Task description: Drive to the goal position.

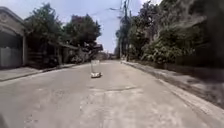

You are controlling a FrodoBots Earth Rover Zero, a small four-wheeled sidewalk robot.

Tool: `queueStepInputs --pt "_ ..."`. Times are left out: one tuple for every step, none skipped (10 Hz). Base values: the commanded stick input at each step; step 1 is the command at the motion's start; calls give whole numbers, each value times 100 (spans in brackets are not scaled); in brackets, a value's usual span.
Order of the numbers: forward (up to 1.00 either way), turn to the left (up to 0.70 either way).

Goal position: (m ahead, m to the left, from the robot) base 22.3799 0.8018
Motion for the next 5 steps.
queueStepInputs --pt "100 0" --pt "100 0" --pt "100 0" --pt "100 0" --pt "100 0"
